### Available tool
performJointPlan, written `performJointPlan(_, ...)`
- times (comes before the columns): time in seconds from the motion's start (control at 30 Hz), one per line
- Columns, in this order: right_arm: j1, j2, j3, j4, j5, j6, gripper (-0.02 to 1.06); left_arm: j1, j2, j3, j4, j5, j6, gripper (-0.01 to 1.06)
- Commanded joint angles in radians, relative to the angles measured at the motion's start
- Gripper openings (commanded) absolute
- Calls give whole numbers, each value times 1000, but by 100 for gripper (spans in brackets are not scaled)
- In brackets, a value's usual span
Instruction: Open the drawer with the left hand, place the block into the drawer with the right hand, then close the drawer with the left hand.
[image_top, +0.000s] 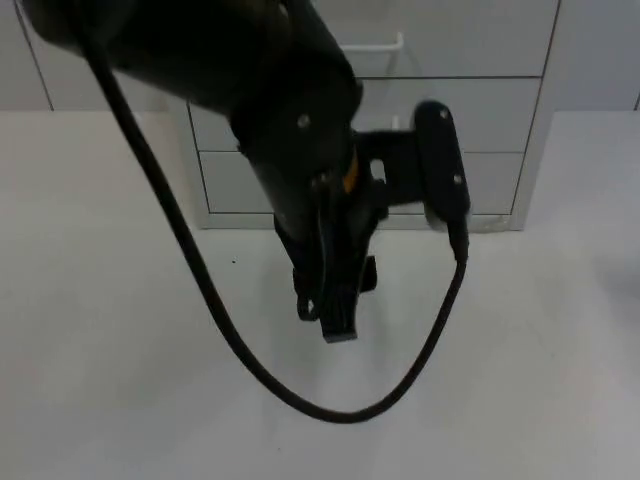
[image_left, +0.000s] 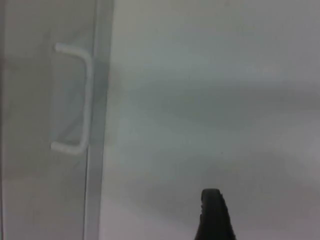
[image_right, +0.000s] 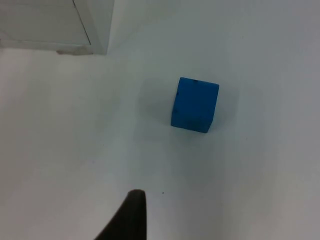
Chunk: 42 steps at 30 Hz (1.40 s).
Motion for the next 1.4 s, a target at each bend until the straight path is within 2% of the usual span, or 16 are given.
performJointPlan(0.0, -6, 0, -5, 0, -16, -4, 105, -3, 71, -44, 179, -23, -114, 54)
performJointPlan(0.03, -6, 0, -5, 0, -16, -4, 105, -3, 71, -44, 179, -23, -114, 54)
performJointPlan(0.1, -6, 0, -5, 0, -17, -4, 105, -3, 114, -83, 302, -22, -207, 54)
performJointPlan(0.17, -6, 0, -5, 0, -21, -4, 105, -3, 156, -133, 361, -22, -271, 54)
performJointPlan(0.4, -6, 0, -3, 0, -22, -4, 105, -3, 230, -227, 433, -33, -293, 52)
performJointPlan(0.6, -6, 0, 28, 0, -32, -4, 105, -3, 303, -292, 474, -36, -293, 41)
performJointPlan(0.8, -6, 0, 37, 0, -49, -4, 105, 6, 344, -316, 517, -26, -314, 41)
performJointPlan(1.03, -6, 0, 37, -23, -74, -4, 105, 40, 347, -316, 627, 7, -417, 49)
performJointPlan(1.27, -6, 0, 37, -23, -104, -4, 105, 90, 351, -316, 647, -35, -447, 51)
performJointPlan(1.37, -6, 0, 37, -40, -114, -4, 105, 88, 345, -316, 674, 19, -484, 51)
